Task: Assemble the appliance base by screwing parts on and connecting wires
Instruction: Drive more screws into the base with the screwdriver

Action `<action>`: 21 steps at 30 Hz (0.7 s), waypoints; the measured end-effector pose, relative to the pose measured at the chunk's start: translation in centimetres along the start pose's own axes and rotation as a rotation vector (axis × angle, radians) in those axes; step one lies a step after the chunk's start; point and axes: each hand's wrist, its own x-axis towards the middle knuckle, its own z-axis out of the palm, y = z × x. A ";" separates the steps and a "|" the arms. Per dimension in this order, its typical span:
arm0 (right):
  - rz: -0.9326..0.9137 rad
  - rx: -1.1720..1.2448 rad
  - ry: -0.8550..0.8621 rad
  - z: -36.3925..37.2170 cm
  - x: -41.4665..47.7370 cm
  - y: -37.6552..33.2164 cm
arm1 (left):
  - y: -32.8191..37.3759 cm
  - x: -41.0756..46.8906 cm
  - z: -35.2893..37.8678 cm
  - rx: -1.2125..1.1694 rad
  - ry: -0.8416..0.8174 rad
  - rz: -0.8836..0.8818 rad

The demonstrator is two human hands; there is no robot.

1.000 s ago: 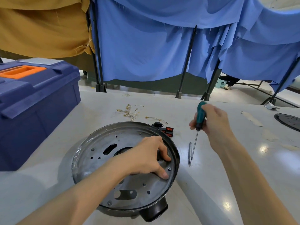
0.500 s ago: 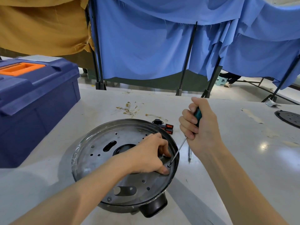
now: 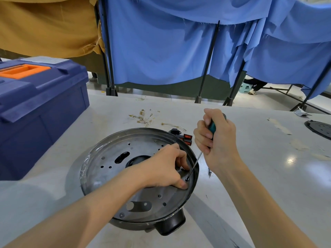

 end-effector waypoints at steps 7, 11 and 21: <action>-0.037 -0.048 -0.366 -0.6 -0.8 -0.5 | -0.1 0.0 0.0 -0.004 0.010 0.002; -0.080 -0.092 -0.463 -1.5 -1.3 -2.2 | -0.1 0.0 0.0 -0.018 0.015 0.001; -0.443 -0.343 -0.091 0.1 -4.5 -1.5 | 0.3 -0.1 0.0 -0.072 0.018 -0.030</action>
